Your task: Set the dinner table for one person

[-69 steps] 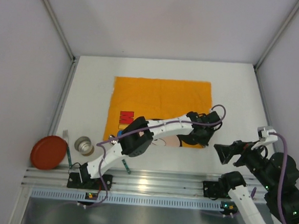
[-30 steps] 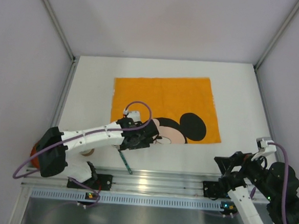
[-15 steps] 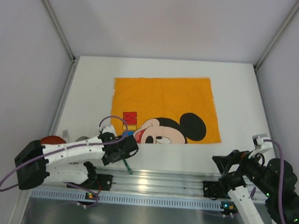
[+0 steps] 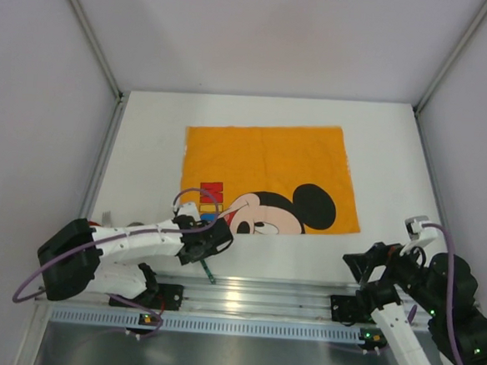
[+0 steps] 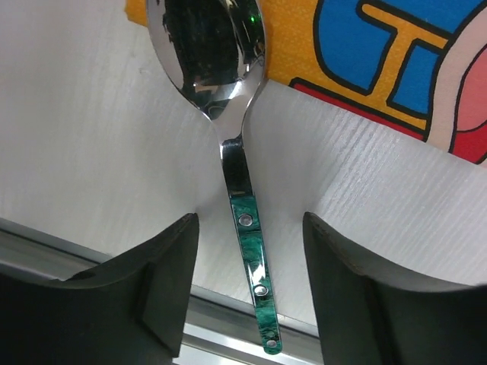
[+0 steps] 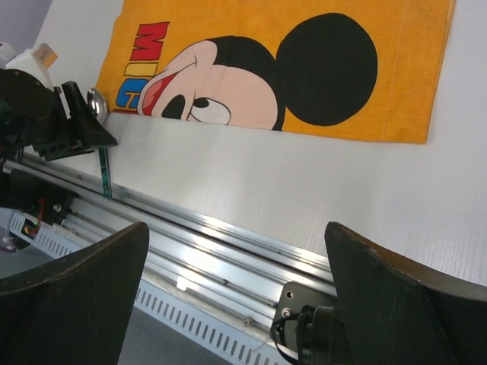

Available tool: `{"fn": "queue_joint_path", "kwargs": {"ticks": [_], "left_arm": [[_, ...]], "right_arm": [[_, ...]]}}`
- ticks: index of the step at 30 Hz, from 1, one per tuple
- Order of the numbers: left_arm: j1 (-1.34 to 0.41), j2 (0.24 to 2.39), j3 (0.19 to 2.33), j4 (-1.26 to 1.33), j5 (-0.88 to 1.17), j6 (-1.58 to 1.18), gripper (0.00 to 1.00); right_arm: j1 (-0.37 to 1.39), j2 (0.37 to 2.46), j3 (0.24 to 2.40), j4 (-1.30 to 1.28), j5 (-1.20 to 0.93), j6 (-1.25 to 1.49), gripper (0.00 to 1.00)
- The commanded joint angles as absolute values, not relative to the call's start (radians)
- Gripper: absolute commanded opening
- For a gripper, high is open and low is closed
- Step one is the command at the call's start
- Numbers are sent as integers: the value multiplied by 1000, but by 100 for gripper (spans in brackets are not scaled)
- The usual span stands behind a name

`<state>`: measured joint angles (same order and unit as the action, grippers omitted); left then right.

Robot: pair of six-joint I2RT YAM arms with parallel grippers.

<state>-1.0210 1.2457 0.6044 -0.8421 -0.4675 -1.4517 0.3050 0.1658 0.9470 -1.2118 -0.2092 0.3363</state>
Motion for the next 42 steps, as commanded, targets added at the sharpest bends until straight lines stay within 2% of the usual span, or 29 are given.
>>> {"fn": "queue_joint_path", "kwargs": {"ticks": [1,2,3,4,7,8,10,13,19,24,33,37,39,42], "left_arm": [[-1012,1276,632,-798,-468,-1428,61],[-1006,1282,623,-793,-462,-1427,56],[-1003,1287,620,-787,-456,-1425,42],[-1002,1292,615,-781,-451,-1416,33],[-991,1293,614,-779,-448,-1404,16],[-985,1293,614,-781,-448,-1398,13],[-982,1292,615,-787,-449,-1388,0],[-982,1282,656,-842,-472,-1367,0],[-985,1325,981,-1040,-563,-1269,0],[-985,1463,1294,-948,-578,-1114,0],[-982,2032,1937,-669,-467,-795,0],[-968,2338,2329,-693,-368,-779,0],[-963,2405,2387,-671,-321,-785,0],[-960,2453,2361,-571,-295,-817,0]], "right_arm": [[313,183,942,-1163,-213,324,100],[313,183,940,-1160,-210,325,100],[313,183,939,-1161,-209,327,100],[313,187,937,-1161,-207,327,100],[314,201,931,-1166,-206,327,100],[314,204,925,-1166,-206,325,100],[314,207,919,-1164,-201,325,100],[313,207,910,-1151,-201,324,100],[313,199,879,-1138,-181,325,100],[313,195,890,-1147,-150,331,100],[316,164,988,-1256,-52,310,100],[316,161,1032,-1292,-22,307,100],[316,164,1060,-1307,-3,305,100],[318,179,1086,-1319,24,287,100]]}}
